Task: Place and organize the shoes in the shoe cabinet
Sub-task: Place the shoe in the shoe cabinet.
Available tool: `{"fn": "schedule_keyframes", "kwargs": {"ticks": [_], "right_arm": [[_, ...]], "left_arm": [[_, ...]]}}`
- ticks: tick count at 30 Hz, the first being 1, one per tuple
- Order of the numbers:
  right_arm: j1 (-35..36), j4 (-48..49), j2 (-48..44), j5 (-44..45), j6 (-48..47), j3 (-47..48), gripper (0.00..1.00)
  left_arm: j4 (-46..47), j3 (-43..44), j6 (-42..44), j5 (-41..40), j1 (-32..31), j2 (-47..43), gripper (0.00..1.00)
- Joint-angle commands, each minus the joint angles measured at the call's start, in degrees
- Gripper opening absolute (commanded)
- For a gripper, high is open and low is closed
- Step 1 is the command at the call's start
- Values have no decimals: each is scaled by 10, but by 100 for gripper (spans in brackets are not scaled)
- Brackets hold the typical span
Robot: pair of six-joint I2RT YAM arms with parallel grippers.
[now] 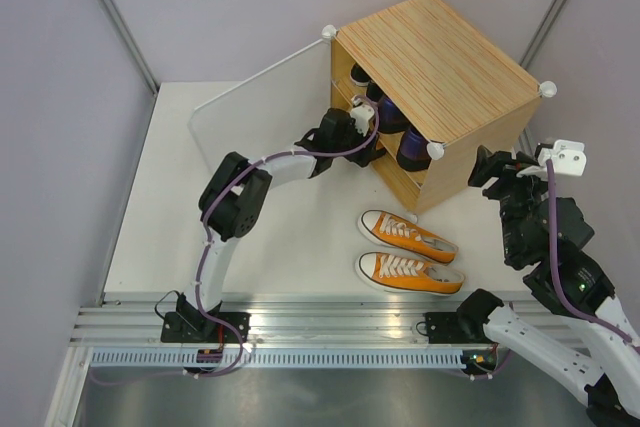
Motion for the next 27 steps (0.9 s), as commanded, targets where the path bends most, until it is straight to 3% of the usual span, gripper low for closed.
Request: {"fn": "schedule_keyframes", "kwargs": {"ticks": [1, 5, 17, 20, 23, 24, 27], "right_arm": [[3, 15, 1, 15, -8, -1, 73], [3, 14, -3, 15, -7, 0, 73], [3, 14, -20, 11, -5, -1, 73], [3, 13, -24, 9, -3, -2, 73], [3, 13, -29, 8, -3, -4, 73], [3, 13, -30, 8, -3, -5, 73], [3, 13, -34, 9, -4, -6, 73]], "left_arm": [[61, -6, -21, -49, -3, -21, 74], [59, -22, -22, -50, -3, -39, 99], [63, -93, -24, -47, -3, -121, 99], [82, -135, -28, -61, -3, -156, 96], [99, -173, -31, -64, -3, -181, 84], [98, -175, -30, -63, -3, -182, 72], [97, -189, -33, -52, -3, -178, 65]]}}
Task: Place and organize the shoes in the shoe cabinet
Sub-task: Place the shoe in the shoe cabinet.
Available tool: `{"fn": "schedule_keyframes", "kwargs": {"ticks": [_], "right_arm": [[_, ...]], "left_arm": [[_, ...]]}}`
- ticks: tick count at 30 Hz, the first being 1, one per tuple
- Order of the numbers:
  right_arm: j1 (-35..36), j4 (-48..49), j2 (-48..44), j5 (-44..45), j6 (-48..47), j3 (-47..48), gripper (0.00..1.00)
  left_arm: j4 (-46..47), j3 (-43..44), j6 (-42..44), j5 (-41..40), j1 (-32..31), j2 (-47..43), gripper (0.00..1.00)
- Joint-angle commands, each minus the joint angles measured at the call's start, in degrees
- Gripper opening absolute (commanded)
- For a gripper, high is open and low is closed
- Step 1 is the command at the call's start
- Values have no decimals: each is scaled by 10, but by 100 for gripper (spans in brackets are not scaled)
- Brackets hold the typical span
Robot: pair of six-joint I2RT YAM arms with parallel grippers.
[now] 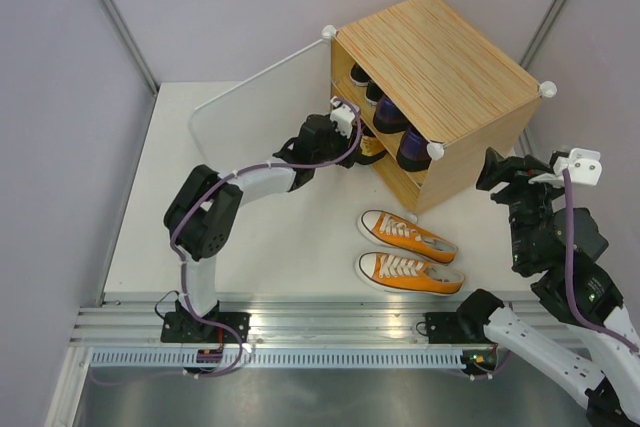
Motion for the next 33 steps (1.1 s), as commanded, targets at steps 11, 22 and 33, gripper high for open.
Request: {"fn": "schedule_keyframes", "kwargs": {"ticks": [11, 22, 33], "right_arm": [[3, 11, -12, 14, -11, -7, 73], [14, 17, -9, 27, -21, -8, 73], [20, 19, -2, 37, -27, -8, 73]], "left_arm": [[16, 45, -27, 35, -2, 71, 42], [-3, 125, -28, 39, -1, 120, 41], [-23, 189, -19, 46, -1, 158, 42]]}}
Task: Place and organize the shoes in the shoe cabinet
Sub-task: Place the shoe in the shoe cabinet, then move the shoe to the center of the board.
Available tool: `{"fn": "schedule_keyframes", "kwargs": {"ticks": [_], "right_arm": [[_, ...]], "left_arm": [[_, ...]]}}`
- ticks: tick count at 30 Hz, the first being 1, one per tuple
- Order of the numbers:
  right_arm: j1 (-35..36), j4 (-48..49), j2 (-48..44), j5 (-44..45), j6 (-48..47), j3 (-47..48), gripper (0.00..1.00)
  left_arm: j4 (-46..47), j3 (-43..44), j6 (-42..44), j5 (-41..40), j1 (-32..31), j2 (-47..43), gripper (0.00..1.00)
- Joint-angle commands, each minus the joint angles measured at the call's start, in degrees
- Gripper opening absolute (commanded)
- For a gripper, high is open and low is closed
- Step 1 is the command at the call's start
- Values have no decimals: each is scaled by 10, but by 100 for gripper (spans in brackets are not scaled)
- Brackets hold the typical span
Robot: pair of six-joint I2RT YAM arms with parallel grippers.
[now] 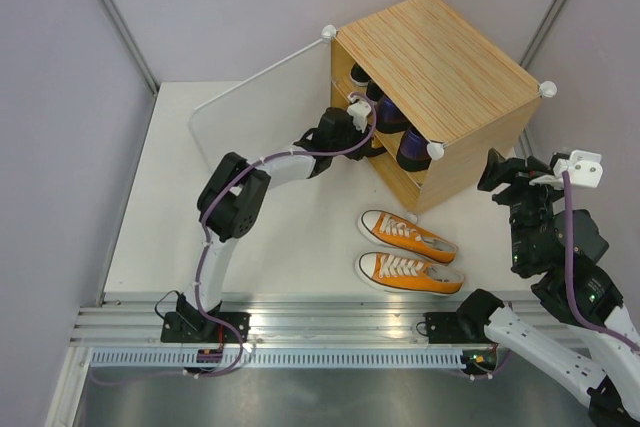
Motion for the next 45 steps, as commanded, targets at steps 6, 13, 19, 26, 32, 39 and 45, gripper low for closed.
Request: {"fn": "schedule_keyframes", "kwargs": {"ticks": [6, 13, 19, 26, 32, 39, 45], "right_arm": [[6, 12, 9, 16, -13, -3, 73], [6, 10, 9, 15, -11, 1, 73], [6, -11, 6, 5, 10, 10, 73], [6, -74, -10, -44, 65, 35, 74], [6, -170, -19, -136, 123, 52, 74], [6, -323, 19, -233, 201, 68, 74], [6, -348, 1, -303, 310, -20, 72]], "left_arm": [[18, 45, -9, 22, -1, 18, 44], [12, 39, -18, 35, -1, 8, 51], [31, -55, -12, 31, -1, -79, 63], [17, -191, -37, 33, -1, -277, 85], [-173, -197, -53, 17, -1, -443, 90], [-361, -186, -49, -25, -1, -634, 96], [-406, -291, -31, -114, -1, -788, 99]]}}
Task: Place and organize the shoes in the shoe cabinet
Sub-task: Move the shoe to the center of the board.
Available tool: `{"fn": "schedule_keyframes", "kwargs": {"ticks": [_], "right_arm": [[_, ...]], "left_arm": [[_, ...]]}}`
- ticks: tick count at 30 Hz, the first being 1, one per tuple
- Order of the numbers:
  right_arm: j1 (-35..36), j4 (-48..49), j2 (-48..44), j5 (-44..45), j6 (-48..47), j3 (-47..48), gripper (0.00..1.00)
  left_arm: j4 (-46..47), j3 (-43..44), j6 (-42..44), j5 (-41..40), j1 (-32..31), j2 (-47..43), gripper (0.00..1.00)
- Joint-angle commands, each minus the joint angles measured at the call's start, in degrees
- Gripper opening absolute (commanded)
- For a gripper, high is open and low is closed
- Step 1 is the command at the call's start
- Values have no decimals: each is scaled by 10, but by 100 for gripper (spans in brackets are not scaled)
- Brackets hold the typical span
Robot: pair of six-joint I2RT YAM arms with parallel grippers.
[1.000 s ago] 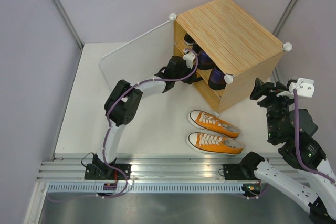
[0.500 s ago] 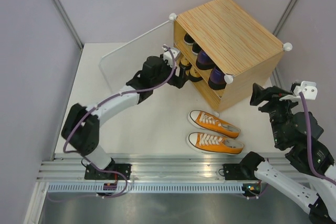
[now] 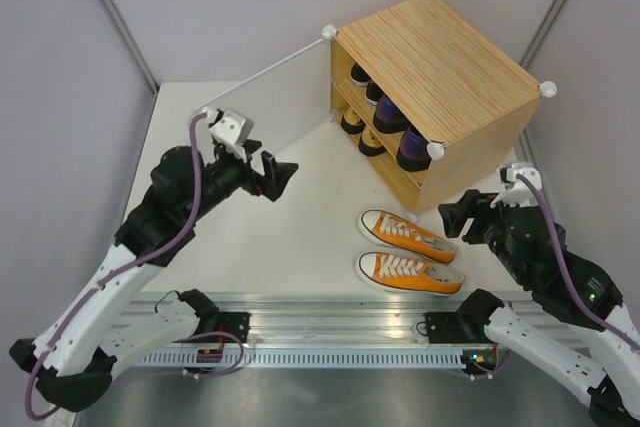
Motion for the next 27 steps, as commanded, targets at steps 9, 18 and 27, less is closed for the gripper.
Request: {"fn": "schedule_keyframes", "kwargs": {"ticks": [9, 18, 27], "right_arm": [[3, -37, -18, -61, 212, -153, 66], [3, -24, 26, -70, 252, -210, 64], [3, -55, 50, -80, 273, -218, 72]], "left_arm": [[-59, -187, 21, -117, -1, -110, 99], [-64, -192, 31, -113, -1, -121, 99], [-65, -197, 28, -114, -1, -145, 99]]}}
